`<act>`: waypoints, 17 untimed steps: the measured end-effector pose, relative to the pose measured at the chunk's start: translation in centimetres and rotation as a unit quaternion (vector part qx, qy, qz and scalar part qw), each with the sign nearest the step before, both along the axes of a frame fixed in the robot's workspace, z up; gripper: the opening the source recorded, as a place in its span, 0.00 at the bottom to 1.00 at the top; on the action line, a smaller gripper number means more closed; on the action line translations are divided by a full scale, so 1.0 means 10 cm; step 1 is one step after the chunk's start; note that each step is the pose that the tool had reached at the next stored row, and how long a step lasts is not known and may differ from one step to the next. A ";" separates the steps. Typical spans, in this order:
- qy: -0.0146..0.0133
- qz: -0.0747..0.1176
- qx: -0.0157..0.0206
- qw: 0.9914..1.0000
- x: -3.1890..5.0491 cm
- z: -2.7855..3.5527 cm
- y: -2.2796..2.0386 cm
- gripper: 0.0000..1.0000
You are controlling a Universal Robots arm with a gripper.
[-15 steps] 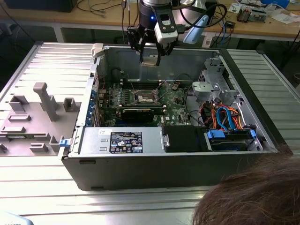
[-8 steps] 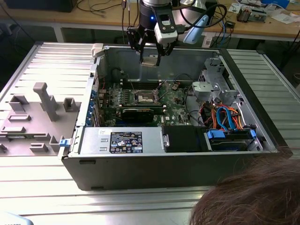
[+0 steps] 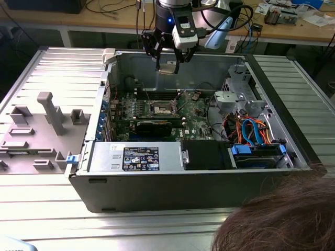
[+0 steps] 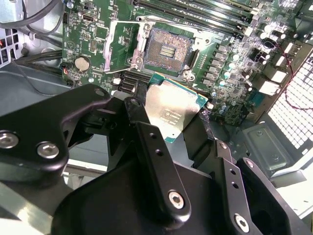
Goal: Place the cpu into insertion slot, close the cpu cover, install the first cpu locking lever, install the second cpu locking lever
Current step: 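Place the cpu into insertion slot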
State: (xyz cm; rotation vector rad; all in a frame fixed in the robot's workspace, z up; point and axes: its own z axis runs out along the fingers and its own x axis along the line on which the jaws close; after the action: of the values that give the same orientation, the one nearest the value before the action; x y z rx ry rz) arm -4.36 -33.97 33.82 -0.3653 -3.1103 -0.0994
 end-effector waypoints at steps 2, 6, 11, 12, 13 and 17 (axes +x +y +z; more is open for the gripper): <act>0.000 -0.001 0.000 1.000 0.000 -0.001 0.000 0.55; 0.000 -0.003 0.000 1.000 0.000 -0.004 0.000 0.55; 0.000 -0.005 0.000 1.000 0.000 -0.007 0.000 0.55; 0.000 -0.006 0.000 1.000 0.000 -0.008 0.000 0.55; 0.000 -0.007 0.000 1.000 0.000 -0.008 0.000 0.55; 0.000 -0.009 0.000 1.000 0.000 -0.011 0.000 0.55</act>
State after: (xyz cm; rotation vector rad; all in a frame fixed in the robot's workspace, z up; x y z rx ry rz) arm -4.36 -33.97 33.71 -0.3933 -3.1077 -0.0984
